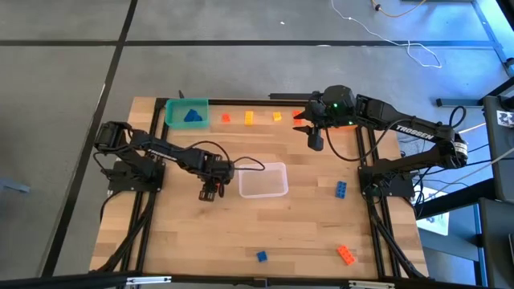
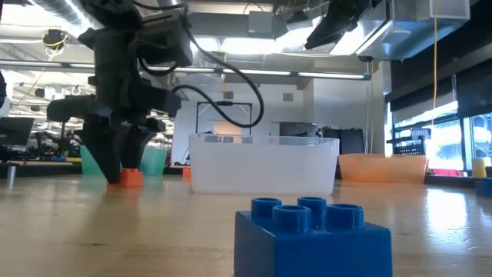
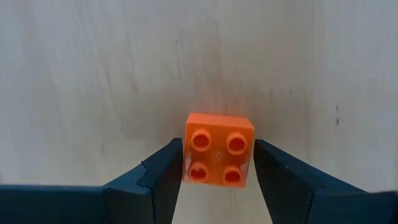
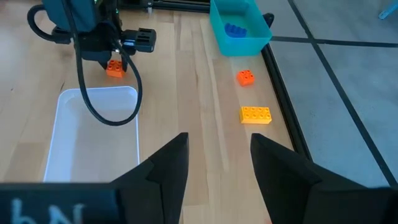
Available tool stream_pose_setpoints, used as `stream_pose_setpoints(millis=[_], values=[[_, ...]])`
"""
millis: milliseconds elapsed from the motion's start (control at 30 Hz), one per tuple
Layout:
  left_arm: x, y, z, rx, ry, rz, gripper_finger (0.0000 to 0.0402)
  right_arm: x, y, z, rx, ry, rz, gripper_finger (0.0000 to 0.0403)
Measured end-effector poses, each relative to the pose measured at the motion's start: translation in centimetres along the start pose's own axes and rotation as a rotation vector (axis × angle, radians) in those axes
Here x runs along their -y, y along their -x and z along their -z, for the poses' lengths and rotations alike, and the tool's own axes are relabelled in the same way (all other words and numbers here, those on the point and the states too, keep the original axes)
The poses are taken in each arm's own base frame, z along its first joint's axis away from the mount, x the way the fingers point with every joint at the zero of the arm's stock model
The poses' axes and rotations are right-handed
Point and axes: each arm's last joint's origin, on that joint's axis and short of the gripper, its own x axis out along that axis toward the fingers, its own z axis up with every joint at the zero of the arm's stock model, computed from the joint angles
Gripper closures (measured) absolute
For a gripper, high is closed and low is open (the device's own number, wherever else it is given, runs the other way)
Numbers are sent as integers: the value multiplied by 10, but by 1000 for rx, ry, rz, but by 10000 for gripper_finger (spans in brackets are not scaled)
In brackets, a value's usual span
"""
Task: Sort & place blocks by color
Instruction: Put the left center orange game piece into the transparent bin
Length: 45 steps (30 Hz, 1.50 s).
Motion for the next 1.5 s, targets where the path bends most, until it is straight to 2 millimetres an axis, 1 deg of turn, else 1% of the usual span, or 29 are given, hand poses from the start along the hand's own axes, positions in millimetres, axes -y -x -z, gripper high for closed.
stream_pose_setpoints(millis=[167,367,533,767,900,1000,1100,1167,1200,1367,1500], values=[[0,-3,1,23,3,-3,214,0,0,0,0,0,0,230],[0,-3,-3,61,112,3,214,0,0,0,0,-3,0,230],[0,-3,-3,71,132,-1,214,0,0,1,-6,-3,-2,230],[1,-9,8,38,133,0,215,-2,0,7,-71,-10,-23,230],[1,-10,9,32,132,0,216,-4,1,10,-98,-17,-78,230],[1,-10,9,31,133,3,227,-6,1,12,-100,-23,-134,230],[1,-10,9,29,157,4,250,-8,1,13,-106,-29,-180,230],[1,-10,8,28,178,4,269,-9,2,14,-117,-34,-206,230],[1,-9,7,31,192,4,271,-10,2,15,-124,-36,-212,230],[0,-2,0,18,316,9,271,-11,3,19,-159,-45,-244,230],[1,9,-13,30,341,37,271,-13,4,23,-210,-53,-258,230]])
